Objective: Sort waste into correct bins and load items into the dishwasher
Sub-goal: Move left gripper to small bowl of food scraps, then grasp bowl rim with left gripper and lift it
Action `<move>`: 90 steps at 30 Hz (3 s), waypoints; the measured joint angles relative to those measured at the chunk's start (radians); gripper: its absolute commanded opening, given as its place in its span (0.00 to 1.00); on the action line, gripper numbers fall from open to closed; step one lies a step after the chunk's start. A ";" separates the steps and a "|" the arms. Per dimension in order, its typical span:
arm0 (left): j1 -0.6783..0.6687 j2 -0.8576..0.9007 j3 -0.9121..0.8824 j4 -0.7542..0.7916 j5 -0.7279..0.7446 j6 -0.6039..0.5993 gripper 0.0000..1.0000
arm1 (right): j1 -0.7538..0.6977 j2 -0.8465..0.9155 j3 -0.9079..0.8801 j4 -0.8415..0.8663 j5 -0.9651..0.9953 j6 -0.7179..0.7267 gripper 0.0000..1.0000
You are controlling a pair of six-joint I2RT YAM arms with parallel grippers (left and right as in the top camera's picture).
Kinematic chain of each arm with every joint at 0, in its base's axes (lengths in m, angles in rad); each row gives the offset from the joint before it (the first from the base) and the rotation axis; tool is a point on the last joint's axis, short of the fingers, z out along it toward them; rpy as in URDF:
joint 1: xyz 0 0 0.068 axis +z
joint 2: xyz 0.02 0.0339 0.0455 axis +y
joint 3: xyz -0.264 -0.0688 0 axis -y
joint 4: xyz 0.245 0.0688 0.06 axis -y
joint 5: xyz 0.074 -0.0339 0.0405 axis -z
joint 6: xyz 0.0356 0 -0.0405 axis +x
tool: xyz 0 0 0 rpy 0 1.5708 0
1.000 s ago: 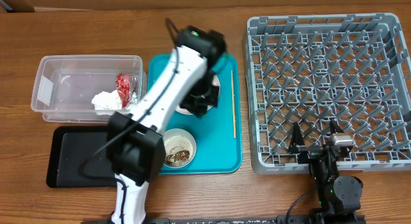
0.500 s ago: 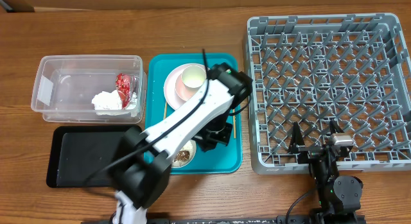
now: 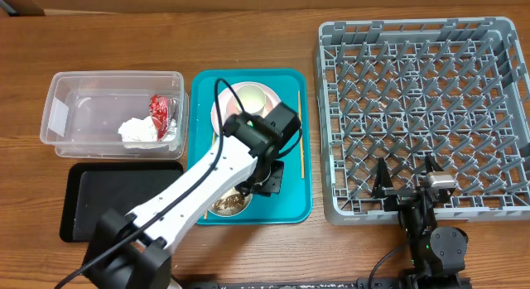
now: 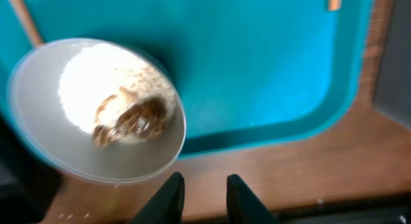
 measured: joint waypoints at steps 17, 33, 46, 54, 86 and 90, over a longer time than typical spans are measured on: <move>0.021 0.008 -0.133 0.178 -0.030 -0.031 0.20 | 0.000 0.000 0.000 0.000 0.000 -0.001 1.00; 0.021 0.008 -0.156 0.210 -0.050 -0.072 0.20 | 0.000 0.000 0.000 0.000 0.000 0.000 1.00; 0.021 0.034 -0.159 0.211 -0.075 -0.085 0.18 | 0.000 0.000 0.000 0.000 0.000 0.000 1.00; 0.021 0.115 -0.163 0.250 -0.059 -0.097 0.12 | 0.000 0.000 0.000 0.000 0.000 0.000 1.00; 0.021 0.134 -0.100 0.107 -0.095 -0.120 0.04 | 0.000 0.000 0.000 0.000 0.000 0.000 1.00; 0.021 0.134 -0.041 0.040 -0.098 -0.120 0.04 | 0.000 0.000 0.000 0.000 0.000 0.000 1.00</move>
